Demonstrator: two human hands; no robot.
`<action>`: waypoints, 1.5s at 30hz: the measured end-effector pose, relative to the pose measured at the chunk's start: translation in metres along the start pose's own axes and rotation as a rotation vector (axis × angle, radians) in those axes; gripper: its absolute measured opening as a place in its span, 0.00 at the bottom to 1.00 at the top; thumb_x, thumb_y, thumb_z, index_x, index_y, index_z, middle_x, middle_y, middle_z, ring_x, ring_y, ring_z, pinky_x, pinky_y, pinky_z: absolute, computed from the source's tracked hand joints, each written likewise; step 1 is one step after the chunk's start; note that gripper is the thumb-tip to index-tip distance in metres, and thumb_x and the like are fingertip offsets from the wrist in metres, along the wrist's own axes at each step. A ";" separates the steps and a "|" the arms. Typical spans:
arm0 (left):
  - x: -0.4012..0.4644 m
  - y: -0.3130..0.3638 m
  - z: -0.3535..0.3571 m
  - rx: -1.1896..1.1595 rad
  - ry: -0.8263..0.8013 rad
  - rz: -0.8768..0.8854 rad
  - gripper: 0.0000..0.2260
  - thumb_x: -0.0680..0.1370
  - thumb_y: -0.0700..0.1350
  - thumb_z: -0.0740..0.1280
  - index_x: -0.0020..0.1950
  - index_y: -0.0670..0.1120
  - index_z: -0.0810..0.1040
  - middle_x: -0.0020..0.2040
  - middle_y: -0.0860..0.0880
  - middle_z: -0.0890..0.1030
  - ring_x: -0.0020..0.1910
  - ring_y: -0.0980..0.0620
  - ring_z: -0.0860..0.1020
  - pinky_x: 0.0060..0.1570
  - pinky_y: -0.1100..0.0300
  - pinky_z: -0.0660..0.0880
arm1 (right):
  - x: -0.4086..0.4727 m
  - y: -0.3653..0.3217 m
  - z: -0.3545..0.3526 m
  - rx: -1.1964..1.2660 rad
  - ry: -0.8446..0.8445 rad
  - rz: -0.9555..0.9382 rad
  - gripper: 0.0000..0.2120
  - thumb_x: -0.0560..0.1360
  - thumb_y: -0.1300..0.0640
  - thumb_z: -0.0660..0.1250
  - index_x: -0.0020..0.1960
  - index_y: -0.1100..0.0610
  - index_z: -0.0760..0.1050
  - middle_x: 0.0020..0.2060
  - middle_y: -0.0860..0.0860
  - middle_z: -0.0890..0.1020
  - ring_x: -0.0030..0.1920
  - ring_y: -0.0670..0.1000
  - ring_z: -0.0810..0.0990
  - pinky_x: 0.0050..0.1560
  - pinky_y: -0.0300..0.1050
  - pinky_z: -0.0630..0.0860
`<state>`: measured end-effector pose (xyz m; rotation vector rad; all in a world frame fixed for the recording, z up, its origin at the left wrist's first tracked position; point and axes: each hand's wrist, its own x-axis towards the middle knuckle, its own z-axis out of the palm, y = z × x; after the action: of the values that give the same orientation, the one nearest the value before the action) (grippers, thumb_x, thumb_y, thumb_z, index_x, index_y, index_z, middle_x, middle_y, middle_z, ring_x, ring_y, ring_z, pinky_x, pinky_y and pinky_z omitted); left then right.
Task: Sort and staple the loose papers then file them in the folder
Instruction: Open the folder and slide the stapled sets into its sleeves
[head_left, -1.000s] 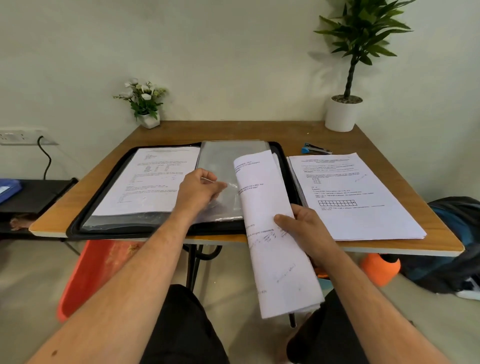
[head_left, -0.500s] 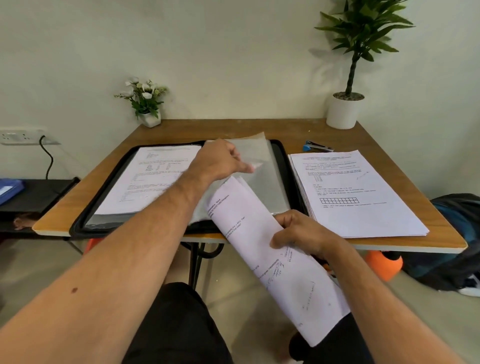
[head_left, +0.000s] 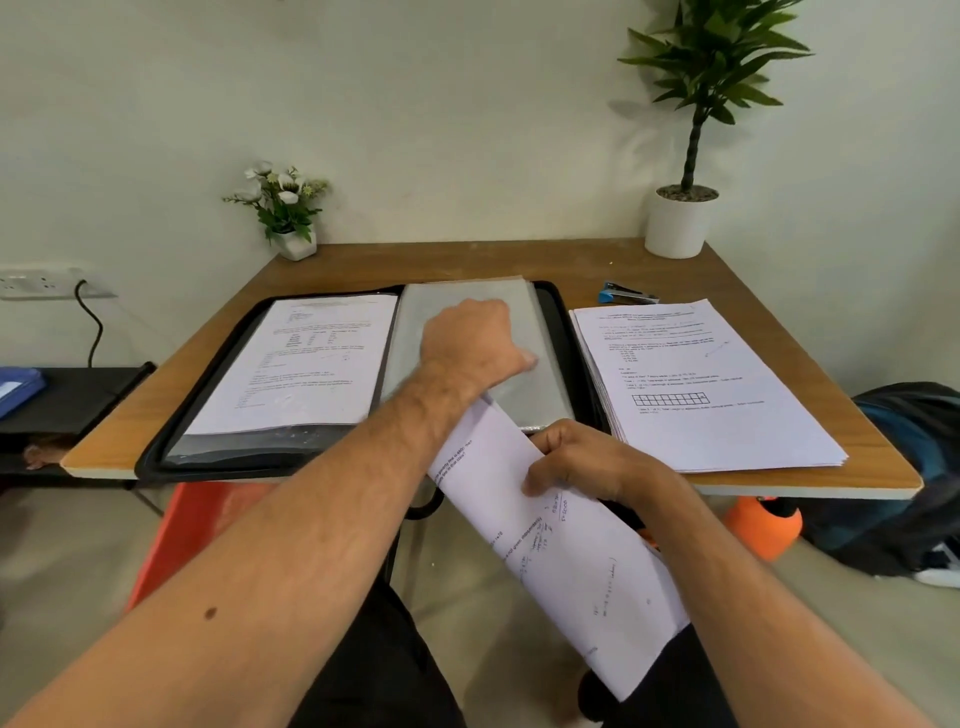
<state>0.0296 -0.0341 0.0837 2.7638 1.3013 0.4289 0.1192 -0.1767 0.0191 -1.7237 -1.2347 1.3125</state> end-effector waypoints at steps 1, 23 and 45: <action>-0.001 0.002 0.003 0.004 -0.029 0.008 0.18 0.71 0.64 0.73 0.49 0.51 0.79 0.43 0.51 0.82 0.43 0.48 0.80 0.48 0.52 0.80 | 0.000 -0.001 0.000 0.017 0.001 0.006 0.11 0.62 0.59 0.71 0.43 0.61 0.84 0.44 0.59 0.86 0.45 0.62 0.85 0.53 0.55 0.80; -0.030 0.010 0.015 -0.073 0.042 0.089 0.15 0.76 0.62 0.68 0.42 0.51 0.80 0.36 0.53 0.80 0.38 0.51 0.79 0.44 0.53 0.81 | 0.000 -0.017 0.038 0.471 0.263 -0.016 0.09 0.81 0.53 0.66 0.49 0.59 0.77 0.39 0.52 0.86 0.38 0.52 0.86 0.37 0.47 0.83; -0.037 0.004 0.014 -0.329 0.056 0.085 0.09 0.77 0.53 0.73 0.42 0.49 0.85 0.38 0.54 0.84 0.38 0.57 0.81 0.45 0.61 0.77 | -0.015 -0.029 0.060 0.699 0.140 -0.019 0.24 0.73 0.75 0.66 0.63 0.54 0.75 0.57 0.58 0.84 0.51 0.59 0.86 0.40 0.54 0.83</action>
<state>0.0137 -0.0644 0.0629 2.5519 1.0178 0.6647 0.0528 -0.1832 0.0319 -1.2612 -0.5968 1.3687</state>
